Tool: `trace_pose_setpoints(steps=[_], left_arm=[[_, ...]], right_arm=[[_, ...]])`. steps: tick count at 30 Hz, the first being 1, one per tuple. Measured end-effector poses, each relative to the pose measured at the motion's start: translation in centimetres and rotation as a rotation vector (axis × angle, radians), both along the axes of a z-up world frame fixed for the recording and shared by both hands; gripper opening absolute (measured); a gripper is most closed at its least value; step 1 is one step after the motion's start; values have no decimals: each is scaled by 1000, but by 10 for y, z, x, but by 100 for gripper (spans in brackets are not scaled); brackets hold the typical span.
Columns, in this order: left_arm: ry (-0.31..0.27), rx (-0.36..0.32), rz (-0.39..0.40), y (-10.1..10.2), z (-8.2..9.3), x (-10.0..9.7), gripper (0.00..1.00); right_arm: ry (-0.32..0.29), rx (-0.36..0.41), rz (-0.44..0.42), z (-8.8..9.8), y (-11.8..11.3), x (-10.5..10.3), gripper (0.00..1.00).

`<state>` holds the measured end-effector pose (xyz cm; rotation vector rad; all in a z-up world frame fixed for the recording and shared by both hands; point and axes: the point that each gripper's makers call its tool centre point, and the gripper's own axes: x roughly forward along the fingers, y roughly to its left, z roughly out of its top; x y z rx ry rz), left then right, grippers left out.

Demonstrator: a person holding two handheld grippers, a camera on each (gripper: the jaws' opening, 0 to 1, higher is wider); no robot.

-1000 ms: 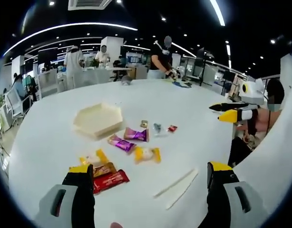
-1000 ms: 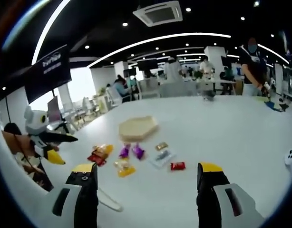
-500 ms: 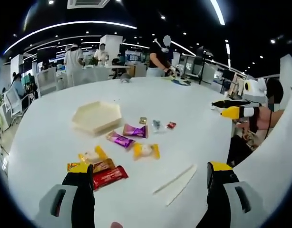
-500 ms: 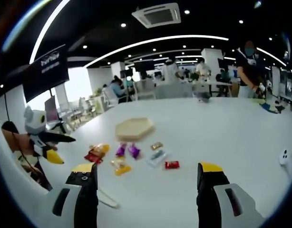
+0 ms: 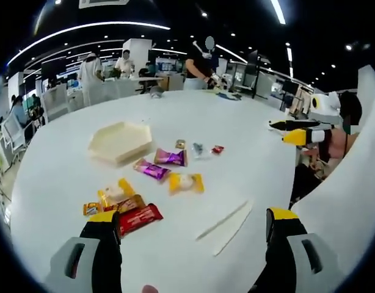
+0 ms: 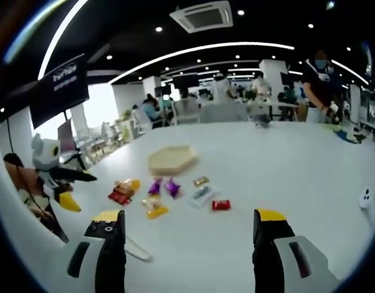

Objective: Place the target food into the container with the food tongs after gripping and lifting it, then release it inside without dropping or visibly crushing the food.

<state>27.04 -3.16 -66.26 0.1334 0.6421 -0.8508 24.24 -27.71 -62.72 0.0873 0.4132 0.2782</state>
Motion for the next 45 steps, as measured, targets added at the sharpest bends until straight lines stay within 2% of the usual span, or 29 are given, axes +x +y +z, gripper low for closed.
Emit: trace_pose_setpoints(steps=[2, 4, 7, 10, 12, 15, 17, 22, 23, 25, 27, 29, 33, 36, 38, 42, 45], left_arm=[[-9, -20, -1, -2, 4, 0, 99], [11, -13, -15, -5, 0, -2, 99], [6, -3, -35, -8, -4, -1, 99], [-11, -13, -38, -10, -3, 5, 99], [5, -11, -17, -8, -4, 7, 99], [8, -21, -34, -10, -3, 1, 99], [8, 8, -51, -9, -9, -2, 99], [2, 5, -39, -9, -15, 3, 99], [24, 16, -28, -8, -18, 4, 99], [27, 8, -33, -10, -16, 2, 99], [18, 13, -64, -16, -15, -1, 99], [14, 31, -72, -16, -17, -1, 99], [24, 18, -71, -19, -22, 2, 99], [39, 23, -70, -20, -22, 4, 99], [16, 21, -89, -23, -17, 2, 99], [15, 22, -80, -22, -19, 3, 99], [8, 9, -72, -25, -21, 8, 99]], right_arm=[[-14, -16, 9, 2, -1, 2, 87], [0, -26, 6, 1, -5, 4, 87], [-28, -20, 4, 8, -4, 7, 87], [-38, -28, 12, 7, 0, 12, 87], [1, -23, 16, 2, 4, 12, 87], [-23, -25, 53, 8, 14, 13, 87], [-14, -31, 55, 7, 16, 13, 87], [-22, -32, 71, 2, 19, 13, 87], [-9, -36, 75, 1, 19, 12, 87], [6, -38, 74, 2, 18, 10, 87], [-18, -28, 79, 7, 19, 7, 87], [-10, -49, 75, 5, 16, 7, 87], [-34, -39, 53, 7, 10, 8, 87], [-21, -28, 28, 8, 6, 6, 87], [-34, -7, 25, 10, 7, 4, 87], [-17, -23, 29, 2, 7, 1, 87], [-28, -18, 26, 2, 6, 2, 87]])
